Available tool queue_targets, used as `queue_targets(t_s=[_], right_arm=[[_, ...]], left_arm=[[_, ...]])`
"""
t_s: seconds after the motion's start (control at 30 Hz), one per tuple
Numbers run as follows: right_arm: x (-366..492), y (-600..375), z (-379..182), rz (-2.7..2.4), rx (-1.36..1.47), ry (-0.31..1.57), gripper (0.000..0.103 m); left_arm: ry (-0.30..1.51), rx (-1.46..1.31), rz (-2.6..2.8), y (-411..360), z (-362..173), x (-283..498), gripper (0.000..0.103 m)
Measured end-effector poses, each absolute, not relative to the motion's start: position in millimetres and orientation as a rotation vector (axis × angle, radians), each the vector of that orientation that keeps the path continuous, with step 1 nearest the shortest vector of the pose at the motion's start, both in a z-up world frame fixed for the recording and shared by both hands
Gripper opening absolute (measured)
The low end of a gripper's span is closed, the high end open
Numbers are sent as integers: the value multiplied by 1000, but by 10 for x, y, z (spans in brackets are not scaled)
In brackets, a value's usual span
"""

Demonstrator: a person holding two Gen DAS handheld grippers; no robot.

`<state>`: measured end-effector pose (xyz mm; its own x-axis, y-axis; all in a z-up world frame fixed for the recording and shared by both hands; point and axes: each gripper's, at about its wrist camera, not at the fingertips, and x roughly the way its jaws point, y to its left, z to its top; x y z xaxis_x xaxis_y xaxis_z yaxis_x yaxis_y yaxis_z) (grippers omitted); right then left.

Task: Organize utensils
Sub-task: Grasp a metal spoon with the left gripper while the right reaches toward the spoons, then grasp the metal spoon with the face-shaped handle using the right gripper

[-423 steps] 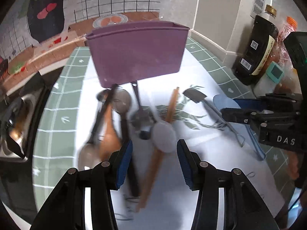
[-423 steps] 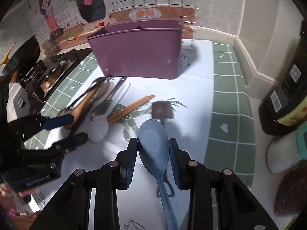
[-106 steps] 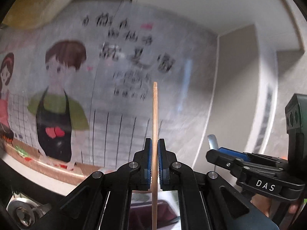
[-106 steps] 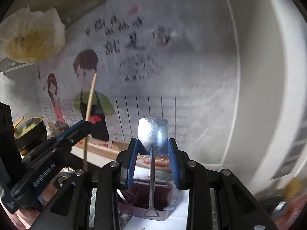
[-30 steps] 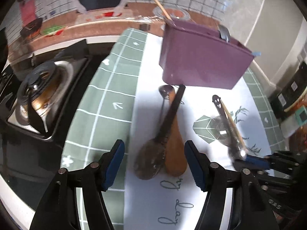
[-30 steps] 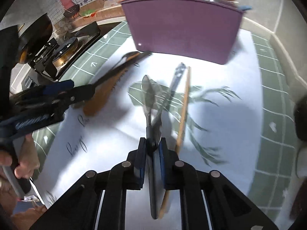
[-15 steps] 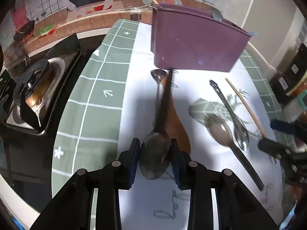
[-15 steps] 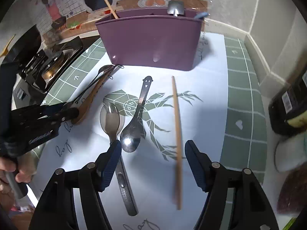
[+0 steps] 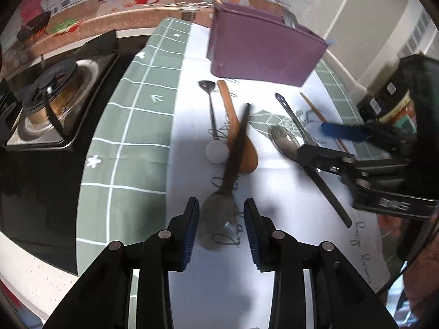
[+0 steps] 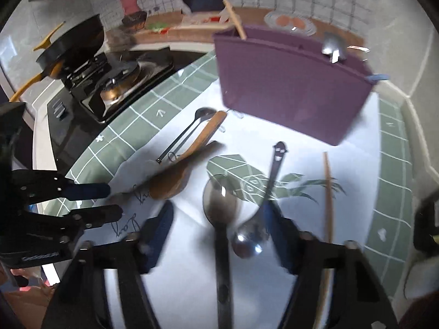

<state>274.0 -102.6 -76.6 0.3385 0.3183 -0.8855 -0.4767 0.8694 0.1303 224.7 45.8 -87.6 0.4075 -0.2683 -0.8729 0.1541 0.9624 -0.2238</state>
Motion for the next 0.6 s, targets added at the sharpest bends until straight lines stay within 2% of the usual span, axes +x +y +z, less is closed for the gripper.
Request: queue_targets(t_s=[0.1, 0.17, 0.3, 0.33, 0.37, 0.4, 0.43, 0.6], right_arm=[[2837, -929, -884, 523, -179, 1139, 49], [2880, -896, -969, 502, -201, 1157, 49], [2887, -923, -1055, 493, -200, 1193, 49], [2875, -931, -1054, 491, -201, 1192, 49], [2863, -948, -1054, 489, -202, 1199, 45], [2856, -970, -1051, 484, -199, 1198, 31], [2852, -997, -1051, 481, -195, 1202, 29], [2824, -1153, -952, 433, -180, 1185, 28]], left_arm=[[1119, -148, -251, 552, -842, 2254, 59], [1104, -143, -244, 584, -813, 2249, 64], [1097, -105, -225, 586, -793, 2267, 80], [1092, -97, -217, 582, -789, 2276, 82], [1090, -89, -203, 579, -788, 2293, 85], [1091, -80, -186, 566, -791, 2323, 88], [1095, -73, -173, 555, -795, 2348, 88], [1069, -64, -202, 457, -778, 2465, 88]])
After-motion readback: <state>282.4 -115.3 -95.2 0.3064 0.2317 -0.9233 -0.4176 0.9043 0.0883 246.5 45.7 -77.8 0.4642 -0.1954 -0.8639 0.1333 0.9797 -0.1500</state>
